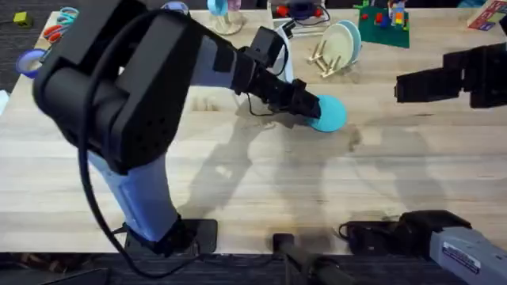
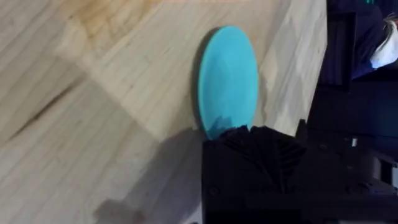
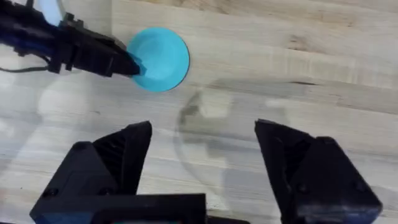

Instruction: Pick up the plates from the table one by one and place each into a slot on the dish rack.

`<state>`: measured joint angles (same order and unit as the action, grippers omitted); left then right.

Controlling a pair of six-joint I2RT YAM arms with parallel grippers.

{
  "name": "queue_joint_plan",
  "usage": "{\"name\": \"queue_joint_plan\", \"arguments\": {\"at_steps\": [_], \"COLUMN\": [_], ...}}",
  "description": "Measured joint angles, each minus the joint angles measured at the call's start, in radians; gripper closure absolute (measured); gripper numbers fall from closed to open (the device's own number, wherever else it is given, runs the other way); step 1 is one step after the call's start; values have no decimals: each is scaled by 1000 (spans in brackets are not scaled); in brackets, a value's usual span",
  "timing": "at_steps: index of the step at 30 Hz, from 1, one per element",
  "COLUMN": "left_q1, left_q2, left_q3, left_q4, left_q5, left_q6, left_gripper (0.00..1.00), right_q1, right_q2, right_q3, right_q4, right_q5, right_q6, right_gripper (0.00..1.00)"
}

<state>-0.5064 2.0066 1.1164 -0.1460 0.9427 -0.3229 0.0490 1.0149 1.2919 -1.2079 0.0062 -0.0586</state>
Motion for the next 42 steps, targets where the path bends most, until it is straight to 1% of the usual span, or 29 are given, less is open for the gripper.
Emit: {"name": "queue_joint_plan", "arguments": {"at_steps": [10,15,32,37,42], "left_q1": [0,1,0,0,0], "left_q2": [35,63,63,63,63], "left_q3": [6,17,19,19,20], "left_q4": [20,27,27,28,27], "left_q5": [8,35,33,31,30], "left_q6": [-7,-16,-29,-31,-34], "left_gripper": [957,958,958,958,958], "right_q1": [0,0,0,-13,-59], "right_q2": [0,0,3,46,114], "right_q3": [0,0,0,0,0], "right_q4": [0,0,-1,-1,5], "right_q5": [0,0,0,-28,-91], "right_q6": [0,0,11,32,31], "right_gripper": [7,7,6,7,7]}}
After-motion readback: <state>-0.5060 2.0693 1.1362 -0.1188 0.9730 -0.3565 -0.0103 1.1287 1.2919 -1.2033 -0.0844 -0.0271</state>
